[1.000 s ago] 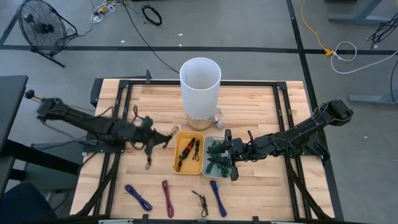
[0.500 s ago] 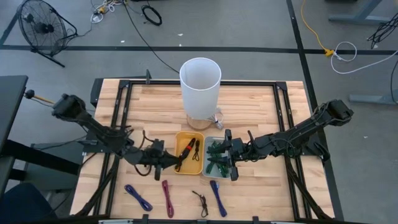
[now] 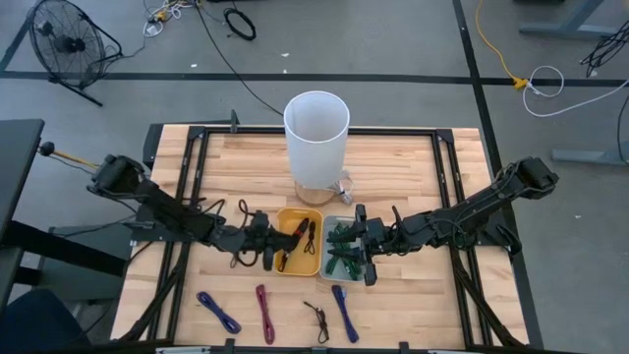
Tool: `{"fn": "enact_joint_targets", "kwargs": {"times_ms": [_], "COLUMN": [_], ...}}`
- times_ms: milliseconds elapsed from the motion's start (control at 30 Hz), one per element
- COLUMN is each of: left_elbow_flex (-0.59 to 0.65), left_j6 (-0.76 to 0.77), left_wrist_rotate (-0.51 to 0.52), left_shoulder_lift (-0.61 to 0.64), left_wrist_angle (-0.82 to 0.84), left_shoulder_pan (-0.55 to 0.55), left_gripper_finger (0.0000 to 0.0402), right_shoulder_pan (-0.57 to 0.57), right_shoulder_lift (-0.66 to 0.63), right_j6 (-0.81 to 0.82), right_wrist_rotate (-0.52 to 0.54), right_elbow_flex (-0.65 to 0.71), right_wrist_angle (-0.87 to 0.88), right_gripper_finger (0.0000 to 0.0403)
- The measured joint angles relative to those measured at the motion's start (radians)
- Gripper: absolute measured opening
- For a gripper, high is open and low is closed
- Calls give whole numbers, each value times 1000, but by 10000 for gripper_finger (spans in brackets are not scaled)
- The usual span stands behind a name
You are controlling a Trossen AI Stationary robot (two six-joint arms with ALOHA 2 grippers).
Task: Pick & Place USB Port
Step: Put the black charger cable into the yellow bin
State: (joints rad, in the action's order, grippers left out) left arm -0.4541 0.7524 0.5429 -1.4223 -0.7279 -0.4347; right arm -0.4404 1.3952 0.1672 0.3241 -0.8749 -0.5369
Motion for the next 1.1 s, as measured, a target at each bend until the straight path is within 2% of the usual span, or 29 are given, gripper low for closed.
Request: {"fn": "enact_joint_targets", "kwargs": {"times_ms": [233,500,667,967,1033,1100], "left_elbow_flex": [1,1,1,1,1,1], "left_j6": [36,55,55,23,25,40], "left_wrist_rotate": [31,14,17,21,-12,-86], "left_shoulder_lift": [0,0,1,5,23,45], "left_wrist_angle": [30,39,41,39,38,41], "left_shoulder_pan": [0,0,0,0,-2,-1], "left_gripper_finger": [16,117,156,168,169,169], "right_shoulder_pan": [0,0,0,0,0,0], "right_shoulder_lift": [0,0,0,0,0,0], "right_j6": [0,0,0,0,0,0], "right_wrist_rotate": [0,0,0,0,-1,-1], "right_elbow_flex": [0,0,0,0,0,0], "right_wrist_angle": [0,0,0,0,0,0], "right_gripper_finger": [118,118,118,118,118,118]}}
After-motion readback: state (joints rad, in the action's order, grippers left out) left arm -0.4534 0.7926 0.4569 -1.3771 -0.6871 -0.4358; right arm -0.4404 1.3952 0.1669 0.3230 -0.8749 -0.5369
